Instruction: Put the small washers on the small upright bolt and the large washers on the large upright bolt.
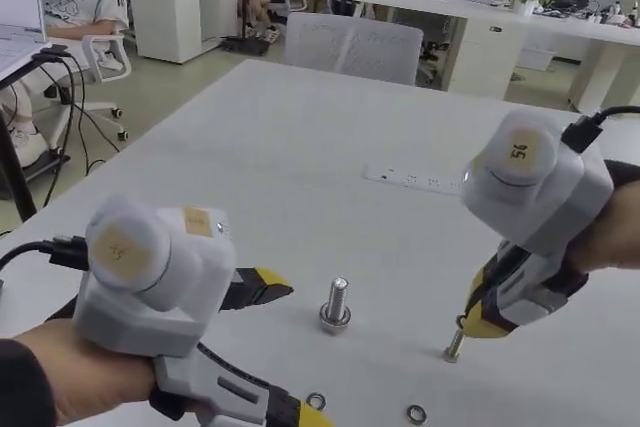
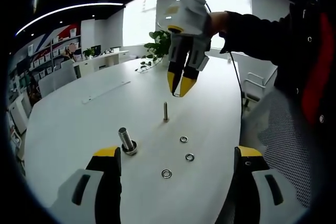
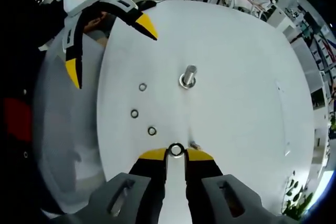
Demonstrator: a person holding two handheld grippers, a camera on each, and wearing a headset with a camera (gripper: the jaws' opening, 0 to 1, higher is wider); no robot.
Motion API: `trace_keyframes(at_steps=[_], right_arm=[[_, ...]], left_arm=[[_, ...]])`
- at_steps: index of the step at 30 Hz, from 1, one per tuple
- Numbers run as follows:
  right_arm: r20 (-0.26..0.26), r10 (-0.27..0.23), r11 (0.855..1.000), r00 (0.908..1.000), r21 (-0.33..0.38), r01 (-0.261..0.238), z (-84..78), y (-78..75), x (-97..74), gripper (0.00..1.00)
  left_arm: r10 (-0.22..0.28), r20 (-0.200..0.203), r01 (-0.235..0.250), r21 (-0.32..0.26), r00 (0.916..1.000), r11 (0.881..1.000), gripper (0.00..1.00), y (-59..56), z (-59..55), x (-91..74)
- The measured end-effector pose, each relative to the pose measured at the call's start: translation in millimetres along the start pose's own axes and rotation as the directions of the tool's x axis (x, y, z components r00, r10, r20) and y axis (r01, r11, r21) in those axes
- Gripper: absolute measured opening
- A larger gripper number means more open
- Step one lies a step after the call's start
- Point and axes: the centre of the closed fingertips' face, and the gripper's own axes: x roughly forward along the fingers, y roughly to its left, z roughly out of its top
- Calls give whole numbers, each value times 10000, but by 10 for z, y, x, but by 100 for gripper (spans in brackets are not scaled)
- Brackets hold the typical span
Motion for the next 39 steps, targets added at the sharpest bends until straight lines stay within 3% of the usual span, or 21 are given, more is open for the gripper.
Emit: trace_keyframes(at_steps=[10, 20, 39], right_arm=[[-151, -213, 9996, 9997, 178, 216, -101, -133, -28, 14], [-272, -154, 9997, 9995, 179, 159, -137, -302, 94, 14], [-333, 124, 9999, 9994, 51, -122, -112, -332, 213, 14]], left_arm=[[-230, -48, 231, 73, 9997, 9997, 89, -42, 37, 72], [-457, -185, 458, 23, 9988, 9989, 89, -77, 21, 150], [-627, -437, 621, -143, 9971, 9980, 89, -63, -55, 239]])
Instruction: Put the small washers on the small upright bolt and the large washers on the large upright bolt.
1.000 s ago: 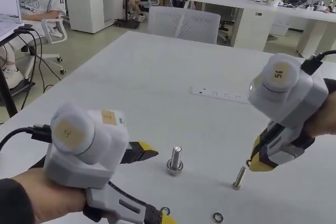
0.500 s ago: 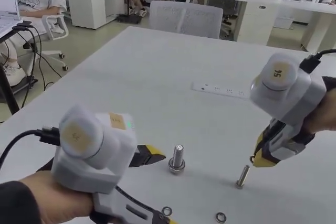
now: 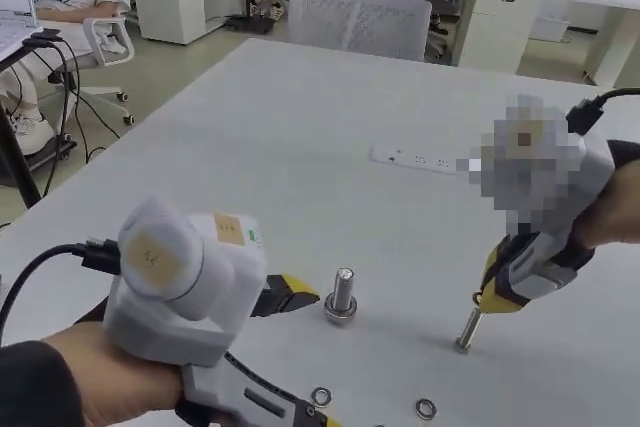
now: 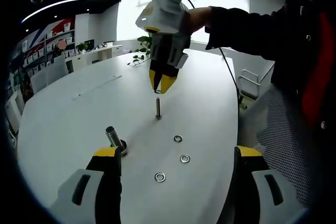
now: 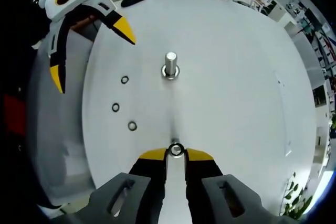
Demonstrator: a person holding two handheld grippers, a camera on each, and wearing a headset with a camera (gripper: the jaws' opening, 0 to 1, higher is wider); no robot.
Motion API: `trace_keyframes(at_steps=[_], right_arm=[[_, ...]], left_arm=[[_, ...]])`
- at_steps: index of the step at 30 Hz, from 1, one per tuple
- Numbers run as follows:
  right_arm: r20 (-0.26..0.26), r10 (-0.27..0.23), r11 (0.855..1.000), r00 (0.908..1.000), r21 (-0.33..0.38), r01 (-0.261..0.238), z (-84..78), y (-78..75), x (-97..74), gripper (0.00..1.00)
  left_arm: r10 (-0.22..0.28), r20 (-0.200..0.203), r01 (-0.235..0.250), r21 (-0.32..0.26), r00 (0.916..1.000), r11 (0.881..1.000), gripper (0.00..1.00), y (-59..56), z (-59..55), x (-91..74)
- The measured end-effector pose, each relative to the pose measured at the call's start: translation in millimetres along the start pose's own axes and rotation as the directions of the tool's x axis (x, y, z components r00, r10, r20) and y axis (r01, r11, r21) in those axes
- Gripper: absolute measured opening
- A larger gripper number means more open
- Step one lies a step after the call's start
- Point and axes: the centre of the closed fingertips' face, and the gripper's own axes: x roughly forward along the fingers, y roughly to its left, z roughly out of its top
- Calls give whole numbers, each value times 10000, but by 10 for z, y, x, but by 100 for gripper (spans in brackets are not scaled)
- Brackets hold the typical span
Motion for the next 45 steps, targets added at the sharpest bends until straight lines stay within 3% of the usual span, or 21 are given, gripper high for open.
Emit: trace_keyframes(at_steps=[45], right_arm=[[-516, 442, 9990, 9977, -23, -444, -101, -44, 240, 14]], left_arm=[[89, 160, -87, -173, 9998, 9998, 88, 52, 0, 14]])
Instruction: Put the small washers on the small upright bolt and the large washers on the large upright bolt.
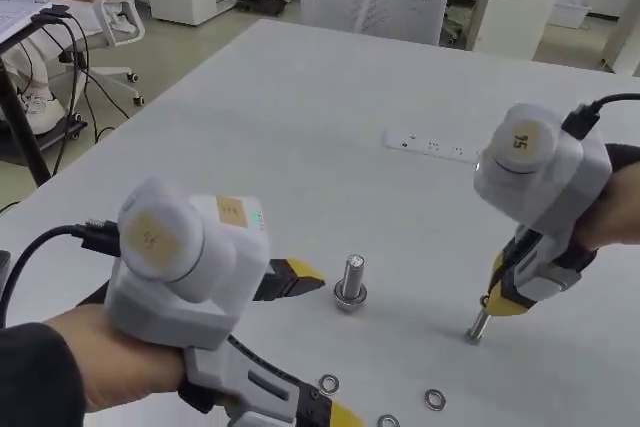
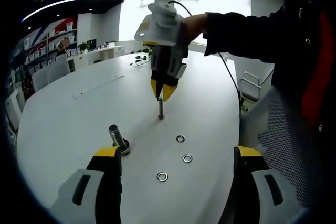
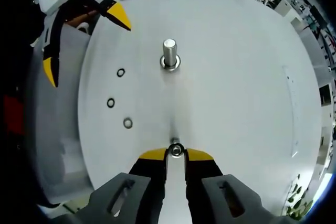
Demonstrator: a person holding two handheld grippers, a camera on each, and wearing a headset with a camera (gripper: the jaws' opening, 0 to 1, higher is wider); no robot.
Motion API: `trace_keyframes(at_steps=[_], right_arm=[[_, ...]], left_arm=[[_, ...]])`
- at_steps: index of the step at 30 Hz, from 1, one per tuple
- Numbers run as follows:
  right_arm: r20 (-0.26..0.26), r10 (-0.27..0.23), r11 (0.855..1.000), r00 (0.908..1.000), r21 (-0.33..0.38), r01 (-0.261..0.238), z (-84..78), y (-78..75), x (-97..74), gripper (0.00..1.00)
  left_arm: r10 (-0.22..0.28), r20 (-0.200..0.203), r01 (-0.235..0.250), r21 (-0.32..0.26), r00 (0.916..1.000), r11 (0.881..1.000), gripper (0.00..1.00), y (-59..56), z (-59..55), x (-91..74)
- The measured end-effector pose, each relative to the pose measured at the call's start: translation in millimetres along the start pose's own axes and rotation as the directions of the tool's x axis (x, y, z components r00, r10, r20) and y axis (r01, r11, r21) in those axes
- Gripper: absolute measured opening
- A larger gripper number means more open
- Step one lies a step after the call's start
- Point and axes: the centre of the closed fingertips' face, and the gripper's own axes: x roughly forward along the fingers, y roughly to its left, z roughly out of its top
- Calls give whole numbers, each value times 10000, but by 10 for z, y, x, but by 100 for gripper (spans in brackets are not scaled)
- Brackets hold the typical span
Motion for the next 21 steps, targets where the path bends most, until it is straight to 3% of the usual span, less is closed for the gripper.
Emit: trace_keyframes(at_steps=[21], right_arm=[[-259, 272, 9996, 9993, 62, -271, -62, 23, 322, 14]], left_arm=[[-6, -44, 6, -66, 10000, 10000, 88, -1, -22, -5]])
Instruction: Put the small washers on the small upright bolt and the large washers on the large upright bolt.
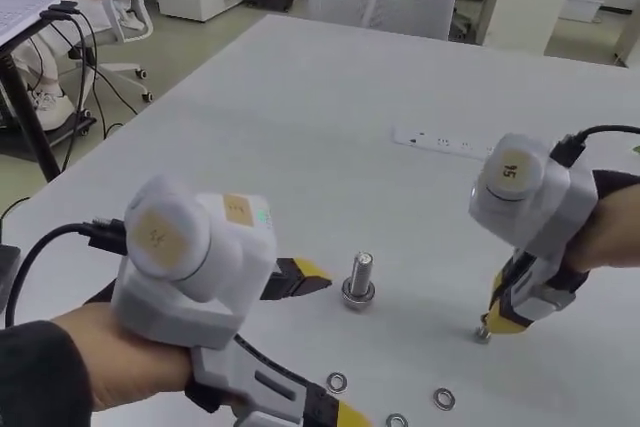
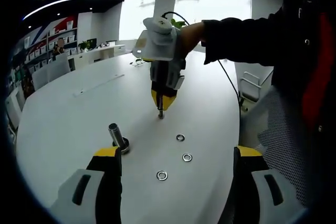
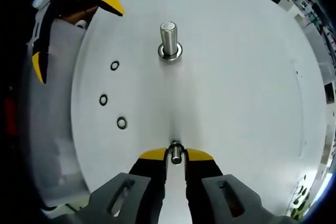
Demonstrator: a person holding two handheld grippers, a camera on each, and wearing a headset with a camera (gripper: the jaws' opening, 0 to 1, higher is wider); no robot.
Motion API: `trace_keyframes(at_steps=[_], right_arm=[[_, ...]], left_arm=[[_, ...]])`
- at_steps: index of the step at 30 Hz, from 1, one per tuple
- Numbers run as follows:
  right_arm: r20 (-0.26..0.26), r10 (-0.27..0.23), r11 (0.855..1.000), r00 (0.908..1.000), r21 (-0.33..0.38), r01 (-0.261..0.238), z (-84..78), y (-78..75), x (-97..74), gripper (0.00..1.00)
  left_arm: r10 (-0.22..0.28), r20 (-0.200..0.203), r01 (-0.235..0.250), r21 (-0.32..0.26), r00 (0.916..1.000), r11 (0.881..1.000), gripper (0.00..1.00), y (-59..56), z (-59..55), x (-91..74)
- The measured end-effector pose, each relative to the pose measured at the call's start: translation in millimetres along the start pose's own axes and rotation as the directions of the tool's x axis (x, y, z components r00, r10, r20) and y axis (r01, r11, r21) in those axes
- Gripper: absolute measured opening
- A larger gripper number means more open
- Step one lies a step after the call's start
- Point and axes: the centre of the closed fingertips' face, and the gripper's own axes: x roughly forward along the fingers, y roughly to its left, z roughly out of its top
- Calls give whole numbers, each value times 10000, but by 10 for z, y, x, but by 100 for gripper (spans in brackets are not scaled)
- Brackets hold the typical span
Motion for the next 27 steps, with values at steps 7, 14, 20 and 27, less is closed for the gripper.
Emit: trace_keyframes(at_steps=[7, 14, 20, 27], right_arm=[[-22, 55, 10000, 10000, 10, -55, -16, -20, 101, 14], [-29, 89, 10000, 10000, 15, -89, -40, -47, 165, 14], [-10, 98, 9999, 10000, -58, -98, -31, -61, 192, 14], [33, 148, 9999, 9999, -43, -148, -34, -46, 184, 15]], left_arm=[[25, -27, -25, -32, 10000, 10000, 88, 7, -7, -1], [25, -47, -25, -48, 10000, 10000, 88, 5, -9, 7], [53, -40, -53, -70, 10000, 10000, 88, 11, -7, 6], [82, -50, -82, -69, 10000, 9999, 87, 11, -10, 3]])
